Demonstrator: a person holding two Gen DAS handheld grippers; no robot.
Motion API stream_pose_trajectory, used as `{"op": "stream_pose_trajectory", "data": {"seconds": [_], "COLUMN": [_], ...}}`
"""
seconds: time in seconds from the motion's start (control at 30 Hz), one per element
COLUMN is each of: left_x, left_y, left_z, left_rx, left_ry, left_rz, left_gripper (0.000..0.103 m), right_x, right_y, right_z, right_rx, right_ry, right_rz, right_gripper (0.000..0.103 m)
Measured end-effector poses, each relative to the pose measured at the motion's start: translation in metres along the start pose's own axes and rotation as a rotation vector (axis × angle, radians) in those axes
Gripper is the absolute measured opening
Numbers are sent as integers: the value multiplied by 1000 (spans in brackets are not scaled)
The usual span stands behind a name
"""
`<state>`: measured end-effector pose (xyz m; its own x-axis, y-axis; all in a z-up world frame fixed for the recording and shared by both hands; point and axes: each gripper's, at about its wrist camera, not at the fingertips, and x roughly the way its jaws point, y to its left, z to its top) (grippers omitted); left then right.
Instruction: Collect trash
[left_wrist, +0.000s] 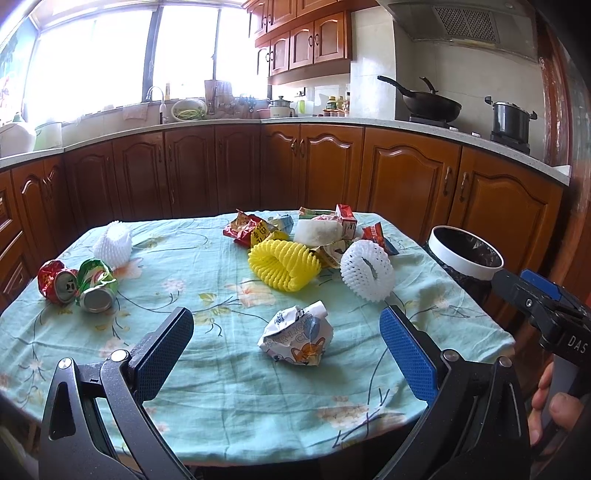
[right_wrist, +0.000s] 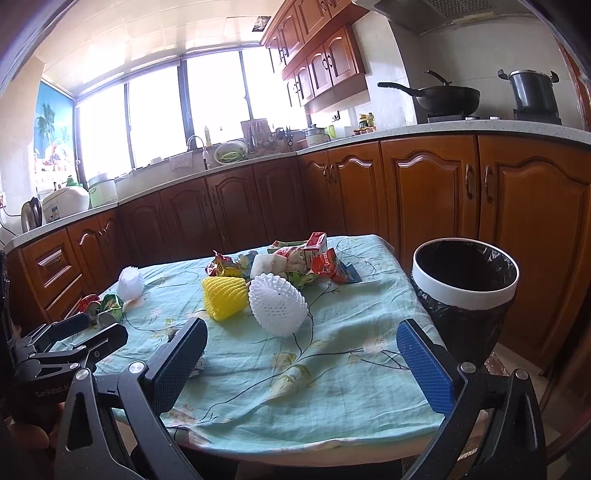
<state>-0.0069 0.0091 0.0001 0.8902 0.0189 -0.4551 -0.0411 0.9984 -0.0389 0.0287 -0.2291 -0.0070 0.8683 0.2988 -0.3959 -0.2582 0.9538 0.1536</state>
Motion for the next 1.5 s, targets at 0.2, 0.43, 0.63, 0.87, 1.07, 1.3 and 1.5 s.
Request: {"op": "stream_pose_trajectory", "data": {"seconds": [0.2,0.43,0.63,0.87,1.07,1.3,1.5], "left_x": [0,0,0,8,22,46,74], "left_y": [-3,-3,-5,-5,1,6,6], "left_z": [0,0,0,0,-2,-5,-5], "left_rx": [1,1,2,-7,-29,-38,-38], "left_ry": [1,1,3,28,71,148,231], "left_rz": [1,1,0,-12,-20,-15,-28], "left_gripper": [103,103,103,103,103,103,103], "right_x": [0,0,3,14,31,61,100], "right_y": [-1,-1,-2,-4,-8,-10,-11], "right_z": [0,0,0,2,5,10,11], "right_rx": [2,2,6,15,48,68,91], "right_ry": [0,3,13,43,91,157,259], "right_rz": [1,1,8,30,88,147,177], "right_gripper": [103,103,103,103,103,102,95]}}
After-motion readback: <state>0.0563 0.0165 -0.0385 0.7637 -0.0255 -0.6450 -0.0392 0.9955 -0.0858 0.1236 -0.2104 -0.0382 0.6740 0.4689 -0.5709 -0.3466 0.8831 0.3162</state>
